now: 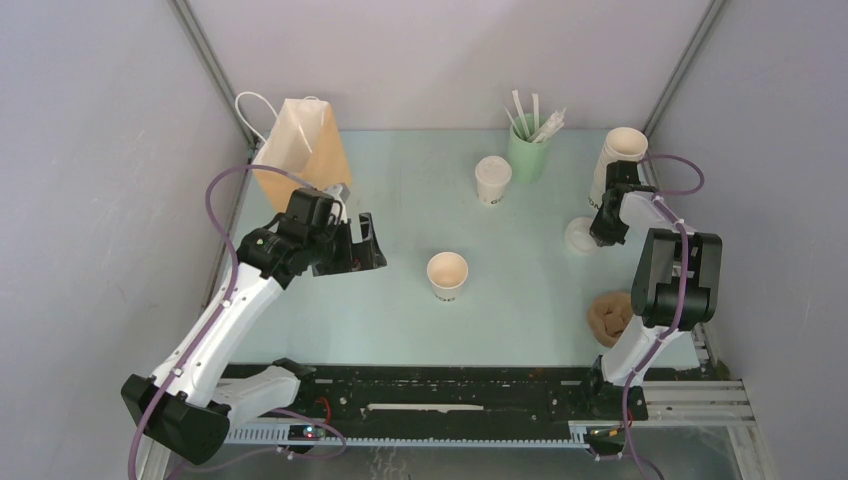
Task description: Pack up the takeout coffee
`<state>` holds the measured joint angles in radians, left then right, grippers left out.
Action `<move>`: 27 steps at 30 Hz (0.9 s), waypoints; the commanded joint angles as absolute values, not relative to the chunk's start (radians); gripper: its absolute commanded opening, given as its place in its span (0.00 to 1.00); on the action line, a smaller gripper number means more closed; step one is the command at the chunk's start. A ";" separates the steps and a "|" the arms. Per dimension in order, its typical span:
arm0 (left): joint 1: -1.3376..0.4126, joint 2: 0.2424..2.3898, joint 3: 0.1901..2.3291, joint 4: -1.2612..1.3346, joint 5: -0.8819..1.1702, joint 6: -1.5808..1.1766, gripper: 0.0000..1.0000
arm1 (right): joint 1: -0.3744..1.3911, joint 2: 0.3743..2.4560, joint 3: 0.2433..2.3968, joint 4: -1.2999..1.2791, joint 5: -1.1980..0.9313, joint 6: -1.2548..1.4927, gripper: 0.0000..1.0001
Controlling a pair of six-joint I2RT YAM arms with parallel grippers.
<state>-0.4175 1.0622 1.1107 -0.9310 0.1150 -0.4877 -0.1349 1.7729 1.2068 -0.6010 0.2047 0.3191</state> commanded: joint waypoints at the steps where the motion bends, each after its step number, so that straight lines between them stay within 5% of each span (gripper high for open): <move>1: -0.411 1.050 1.167 -0.924 0.111 -0.465 1.00 | -0.130 1.724 1.213 -0.588 0.222 0.311 0.09; 12: -0.411 1.060 1.172 -0.919 0.115 -0.469 1.00 | -0.131 1.660 1.213 -0.607 0.210 0.318 0.00; 27: -0.411 1.049 1.163 -0.914 0.120 -0.476 1.00 | -0.150 1.620 1.213 -0.635 0.130 0.351 0.00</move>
